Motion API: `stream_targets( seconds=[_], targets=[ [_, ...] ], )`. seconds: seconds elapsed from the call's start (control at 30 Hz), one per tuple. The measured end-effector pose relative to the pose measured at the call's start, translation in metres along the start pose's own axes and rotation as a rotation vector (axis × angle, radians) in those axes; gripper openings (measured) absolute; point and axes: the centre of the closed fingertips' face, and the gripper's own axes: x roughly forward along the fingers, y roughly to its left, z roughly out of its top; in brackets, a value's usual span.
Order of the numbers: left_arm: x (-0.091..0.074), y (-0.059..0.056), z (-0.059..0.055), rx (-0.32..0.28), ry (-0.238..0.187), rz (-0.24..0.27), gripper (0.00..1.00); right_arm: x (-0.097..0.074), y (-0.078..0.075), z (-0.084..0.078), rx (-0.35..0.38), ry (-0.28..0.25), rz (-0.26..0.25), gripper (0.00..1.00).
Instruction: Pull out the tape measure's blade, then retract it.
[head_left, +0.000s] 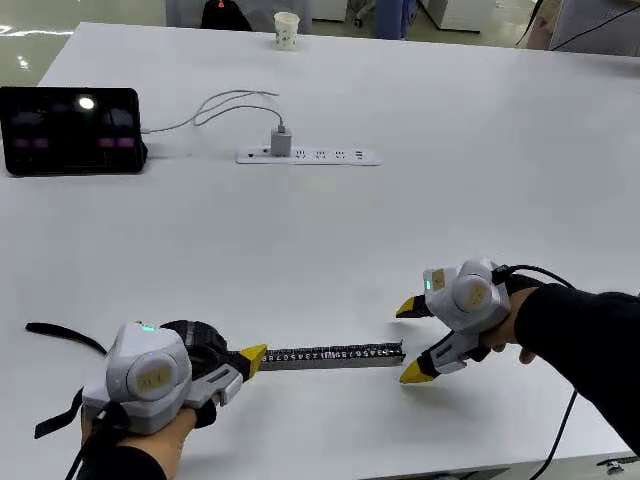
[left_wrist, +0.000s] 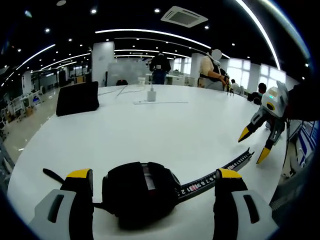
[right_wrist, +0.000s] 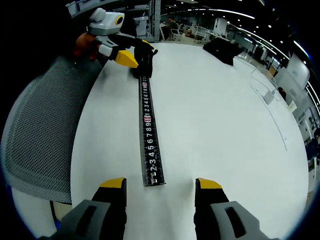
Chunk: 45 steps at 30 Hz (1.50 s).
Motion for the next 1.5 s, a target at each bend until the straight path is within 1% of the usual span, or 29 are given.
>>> stream_targets(
  seconds=[0.1,0.27,0.33,0.43,0.6,0.73,0.9,0.97,1.0,1.03,1.07,1.23,1.33,1.5],
  targets=[
    [0.000,0.001,0.000,-0.006,-0.003,0.002,0.99,0.000,0.001,0.001,-0.009,0.000,0.002,0.48],
    [0.000,0.003,0.000,-0.024,-0.009,0.013,0.99,0.003,0.002,0.000,-0.017,0.017,0.008,0.39],
    [0.000,0.003,0.000,-0.031,-0.009,0.016,0.99,0.004,0.004,-0.001,-0.026,0.023,0.021,0.33],
    [0.000,0.004,-0.001,-0.028,-0.008,0.017,0.99,0.004,0.005,-0.002,-0.034,0.029,0.028,0.26],
    [0.001,0.006,0.000,-0.041,-0.014,0.027,0.99,0.005,0.006,-0.002,-0.043,0.030,0.028,0.19],
    [0.000,0.007,-0.001,-0.042,-0.011,0.034,0.99,0.006,0.008,-0.003,-0.045,0.034,0.041,0.16],
    [0.001,0.008,-0.004,-0.043,-0.003,0.038,0.98,0.007,0.007,-0.003,-0.028,0.030,0.039,0.13],
    [0.000,0.008,-0.004,-0.043,-0.002,0.038,0.98,0.007,0.007,-0.003,-0.055,0.038,0.039,0.12],
    [0.000,0.008,-0.004,-0.042,0.001,0.040,0.98,0.007,0.008,-0.002,-0.034,0.049,0.038,0.12],
    [0.000,0.008,-0.005,-0.041,0.004,0.042,0.97,0.007,0.008,-0.001,-0.041,0.053,0.039,0.12],
    [0.000,0.008,-0.006,-0.040,0.007,0.042,0.96,0.007,0.008,-0.002,-0.064,0.063,0.044,0.12],
    [0.001,0.013,-0.011,-0.047,0.013,0.062,0.88,0.007,0.007,-0.002,-0.033,0.081,0.042,0.11],
    [0.002,0.015,-0.015,-0.055,0.026,0.068,0.86,0.008,0.008,-0.002,-0.037,0.096,0.031,0.11],
    [0.001,0.017,-0.017,-0.064,0.030,0.079,0.82,0.008,0.006,-0.002,0.017,0.113,0.031,0.11]
  ],
)
